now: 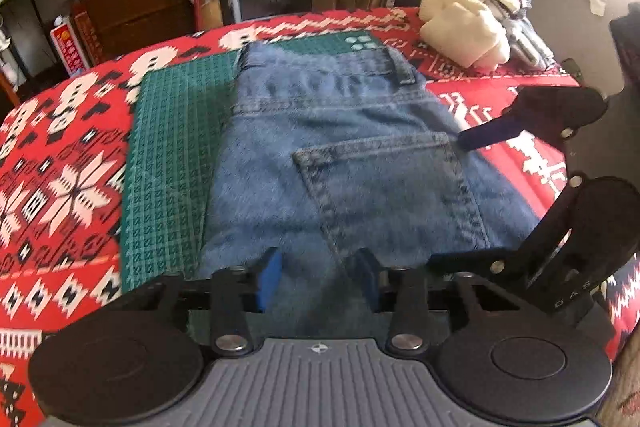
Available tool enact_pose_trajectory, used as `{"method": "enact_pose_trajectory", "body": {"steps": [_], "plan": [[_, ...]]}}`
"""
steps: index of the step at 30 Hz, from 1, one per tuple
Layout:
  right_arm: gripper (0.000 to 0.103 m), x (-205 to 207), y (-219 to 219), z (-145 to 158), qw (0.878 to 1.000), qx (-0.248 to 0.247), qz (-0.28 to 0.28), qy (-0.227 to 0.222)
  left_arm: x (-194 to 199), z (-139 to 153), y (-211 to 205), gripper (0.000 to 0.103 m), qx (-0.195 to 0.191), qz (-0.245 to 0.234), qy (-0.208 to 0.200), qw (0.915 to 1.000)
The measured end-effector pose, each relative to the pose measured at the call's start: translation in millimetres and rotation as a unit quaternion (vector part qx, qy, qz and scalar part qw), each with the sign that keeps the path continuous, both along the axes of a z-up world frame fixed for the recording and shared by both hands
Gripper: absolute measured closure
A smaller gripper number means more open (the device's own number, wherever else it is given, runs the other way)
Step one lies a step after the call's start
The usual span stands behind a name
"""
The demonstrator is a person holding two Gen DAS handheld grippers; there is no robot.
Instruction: Fold clothes
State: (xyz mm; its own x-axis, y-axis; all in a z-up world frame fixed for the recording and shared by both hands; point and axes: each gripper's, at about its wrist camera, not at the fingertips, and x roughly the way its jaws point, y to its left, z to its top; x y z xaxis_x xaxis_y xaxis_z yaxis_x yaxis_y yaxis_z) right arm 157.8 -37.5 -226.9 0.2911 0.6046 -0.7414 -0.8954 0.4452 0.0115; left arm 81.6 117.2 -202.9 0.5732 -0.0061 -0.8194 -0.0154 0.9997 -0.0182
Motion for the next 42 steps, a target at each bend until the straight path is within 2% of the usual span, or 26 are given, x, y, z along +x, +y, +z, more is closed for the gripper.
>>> {"method": "enact_pose_trajectory", "body": {"steps": [5,10,13,16,22,38,42], "plan": [[0.001,-5,-13,-9,0.999,0.045,-0.002,-0.023,4,-5,-4,0.069,0.002,-0.001,-0.007,1.0],[0.001,-12,-18,-16,0.996,0.075,-0.014,-0.037,-3,-4,-8,0.068,0.001,0.025,-0.01,0.9996],[0.001,-13,-19,-16,0.996,0.077,-0.019,-0.037,-9,-2,-14,0.069,0.001,0.039,-0.007,0.9992],[0.001,-14,-18,-16,0.996,0.077,-0.019,-0.036,-17,3,-23,0.08,0.007,0.045,-0.014,0.9988],[0.001,-14,-19,-16,0.996,0.077,-0.019,-0.036,-8,0,-34,0.087,0.011,0.038,-0.012,0.9991],[0.001,-14,-21,-14,0.996,0.077,-0.019,-0.036,13,-2,-36,0.087,0.027,0.06,0.013,0.9977],[0.001,-14,-22,-14,0.996,0.077,-0.019,-0.036,14,-1,-33,0.088,0.019,0.072,0.014,0.9971]]}}
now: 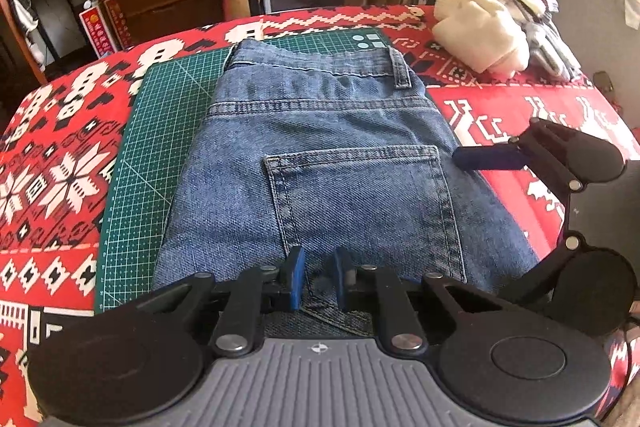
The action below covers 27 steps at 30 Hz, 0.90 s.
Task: Fold clothes
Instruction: 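Grasp the shorts' hem edge with the left tool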
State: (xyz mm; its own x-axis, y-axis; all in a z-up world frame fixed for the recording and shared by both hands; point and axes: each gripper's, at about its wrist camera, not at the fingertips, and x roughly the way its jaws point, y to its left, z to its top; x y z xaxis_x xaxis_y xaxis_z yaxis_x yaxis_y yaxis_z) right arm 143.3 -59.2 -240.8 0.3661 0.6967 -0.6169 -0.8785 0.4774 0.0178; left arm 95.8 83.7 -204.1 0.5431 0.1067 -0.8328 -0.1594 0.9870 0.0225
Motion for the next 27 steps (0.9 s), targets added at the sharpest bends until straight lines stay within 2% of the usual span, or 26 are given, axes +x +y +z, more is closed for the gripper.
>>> {"method": "enact_pose_trajectory", "body": {"steps": [9,18,19,21,22,24,27], "plan": [[0.001,0,0,0,1.0,0.0,0.0,0.0,2,3,16,0.088,-0.052,0.015,-0.001,0.9985],[0.001,0,0,0,1.0,0.0,0.0,0.0,-7,0,35,0.087,-0.05,0.026,-0.007,0.9984],[0.001,0,0,0,1.0,0.0,0.0,0.0,-10,0,40,0.088,-0.048,0.03,-0.007,0.9983],[0.001,0,0,0,1.0,0.0,0.0,0.0,-14,-1,51,0.098,-0.05,0.036,-0.008,0.998],[0.001,0,0,-1,1.0,0.0,0.0,0.0,-14,-1,56,0.099,-0.054,0.039,-0.008,0.9977],[0.001,0,-1,0,1.0,0.0,0.0,0.0,-14,-1,62,0.1,-0.066,0.039,-0.009,0.997],[0.001,0,-1,0,1.0,0.0,0.0,0.0,-8,-1,63,0.1,-0.06,0.033,-0.013,0.9976]]}}
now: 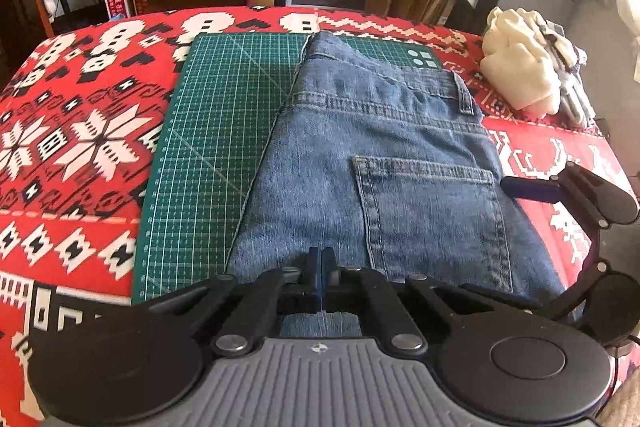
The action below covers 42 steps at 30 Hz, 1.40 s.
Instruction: Fold clothes
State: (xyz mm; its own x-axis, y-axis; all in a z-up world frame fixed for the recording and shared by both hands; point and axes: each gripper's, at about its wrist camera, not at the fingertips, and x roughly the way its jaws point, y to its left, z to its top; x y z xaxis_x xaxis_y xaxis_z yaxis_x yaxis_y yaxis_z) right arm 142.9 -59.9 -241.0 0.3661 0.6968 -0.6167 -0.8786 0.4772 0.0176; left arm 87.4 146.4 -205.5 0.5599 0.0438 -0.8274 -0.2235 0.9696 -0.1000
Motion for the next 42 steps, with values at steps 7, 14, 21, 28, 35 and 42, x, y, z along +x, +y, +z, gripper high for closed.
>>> {"method": "enact_pose_trajectory", "body": {"steps": [7,14,21,28,35,42], "plan": [[0.001,0,0,1,1.0,0.0,0.0,0.0,-1,15,6,0.097,-0.022,0.005,-0.016,0.9996],[0.001,-1,-1,1,1.0,0.0,0.0,0.0,-35,5,9,0.095,-0.04,-0.007,0.014,0.9991],[0.0,-1,-1,1,1.0,0.0,0.0,0.0,-50,1,18,0.096,-0.049,-0.009,0.015,0.9987],[0.001,-1,-2,1,1.0,0.0,-0.001,0.001,-78,1,31,0.096,-0.036,-0.008,0.029,0.9989],[0.0,-1,-2,1,1.0,0.0,-0.001,0.0,-68,17,19,0.096,-0.025,-0.019,-0.003,0.9995],[0.001,-1,-2,1,1.0,0.0,-0.001,0.001,-41,-2,27,0.099,-0.017,-0.004,0.004,0.9998]]}}
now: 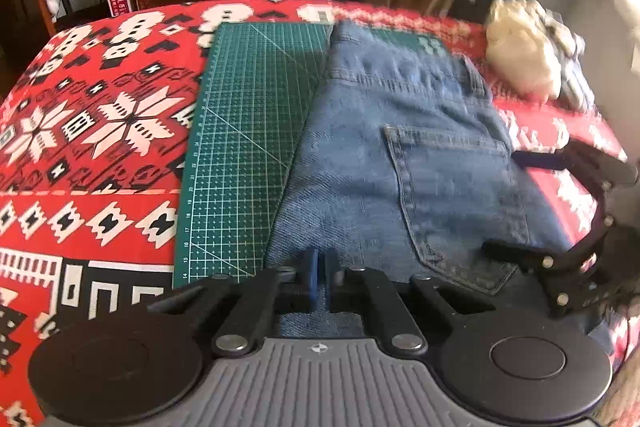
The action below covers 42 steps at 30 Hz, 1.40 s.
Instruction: Fold clothes
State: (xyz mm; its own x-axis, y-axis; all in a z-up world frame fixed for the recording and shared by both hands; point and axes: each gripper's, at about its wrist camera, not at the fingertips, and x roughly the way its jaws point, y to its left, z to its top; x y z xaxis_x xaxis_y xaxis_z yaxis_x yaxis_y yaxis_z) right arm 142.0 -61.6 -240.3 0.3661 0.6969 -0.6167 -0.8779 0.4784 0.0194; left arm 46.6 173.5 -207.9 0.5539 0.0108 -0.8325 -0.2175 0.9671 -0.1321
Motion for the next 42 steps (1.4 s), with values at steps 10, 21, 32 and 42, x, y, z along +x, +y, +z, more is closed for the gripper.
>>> {"method": "enact_pose_trajectory", "body": {"steps": [10,21,32,42], "plan": [[0.001,1,1,0,1.0,0.0,0.0,0.0,-33,5,6,0.098,-0.027,0.007,0.013,0.9995],[0.001,1,1,0,1.0,0.0,0.0,0.0,-11,0,-32,0.089,-0.035,-0.044,0.014,0.9983],[0.0,0,0,1,1.0,0.0,0.0,0.0,-33,1,-31,0.089,-0.045,-0.044,0.022,0.9977],[0.001,0,0,1,1.0,0.0,0.0,0.0,-32,1,-31,0.088,-0.045,-0.047,0.024,0.9976]]}}
